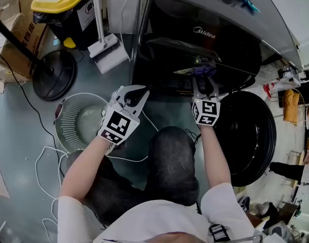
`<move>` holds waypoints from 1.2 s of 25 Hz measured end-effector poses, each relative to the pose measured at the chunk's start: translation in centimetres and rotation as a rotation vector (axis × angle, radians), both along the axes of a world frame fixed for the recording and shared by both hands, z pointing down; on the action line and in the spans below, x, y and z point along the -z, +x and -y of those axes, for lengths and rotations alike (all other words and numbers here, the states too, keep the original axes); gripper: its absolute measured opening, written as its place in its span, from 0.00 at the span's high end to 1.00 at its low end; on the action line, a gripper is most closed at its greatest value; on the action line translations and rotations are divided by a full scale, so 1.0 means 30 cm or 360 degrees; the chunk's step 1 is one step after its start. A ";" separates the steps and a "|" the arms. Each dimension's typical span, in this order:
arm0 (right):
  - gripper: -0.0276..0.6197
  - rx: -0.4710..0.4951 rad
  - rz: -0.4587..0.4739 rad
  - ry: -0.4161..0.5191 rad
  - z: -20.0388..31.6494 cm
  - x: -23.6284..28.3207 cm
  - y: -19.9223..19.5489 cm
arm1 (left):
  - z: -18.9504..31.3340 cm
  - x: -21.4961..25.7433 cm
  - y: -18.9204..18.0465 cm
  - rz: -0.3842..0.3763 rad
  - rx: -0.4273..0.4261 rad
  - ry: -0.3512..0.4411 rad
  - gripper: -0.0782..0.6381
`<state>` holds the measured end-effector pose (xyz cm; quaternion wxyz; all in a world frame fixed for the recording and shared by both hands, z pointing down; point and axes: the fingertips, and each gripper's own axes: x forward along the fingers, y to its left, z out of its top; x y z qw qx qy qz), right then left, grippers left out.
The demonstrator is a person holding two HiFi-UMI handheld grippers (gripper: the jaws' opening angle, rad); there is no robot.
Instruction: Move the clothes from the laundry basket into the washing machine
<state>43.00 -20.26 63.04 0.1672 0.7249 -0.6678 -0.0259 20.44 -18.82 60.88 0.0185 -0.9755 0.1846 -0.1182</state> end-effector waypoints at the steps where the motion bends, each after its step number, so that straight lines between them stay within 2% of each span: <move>1: 0.71 0.0009 0.0008 0.0005 -0.007 0.012 -0.009 | 0.000 -0.003 -0.002 0.0002 0.0002 -0.0003 0.88; 8: 0.85 0.0068 0.0041 0.0051 -0.056 0.104 -0.077 | 0.006 -0.006 -0.001 -0.0008 0.0013 -0.0011 0.88; 16: 0.92 0.0179 0.0153 0.0072 -0.123 0.180 -0.206 | 0.008 0.005 -0.007 -0.0030 0.0034 -0.0010 0.88; 21: 0.94 0.0283 0.0174 0.0128 -0.122 0.253 -0.289 | 0.009 0.008 -0.025 -0.0029 0.0056 -0.0008 0.88; 30: 0.94 0.0578 0.0178 0.0130 -0.097 0.293 -0.492 | 0.054 0.040 -0.084 -0.0100 0.0159 -0.0050 0.88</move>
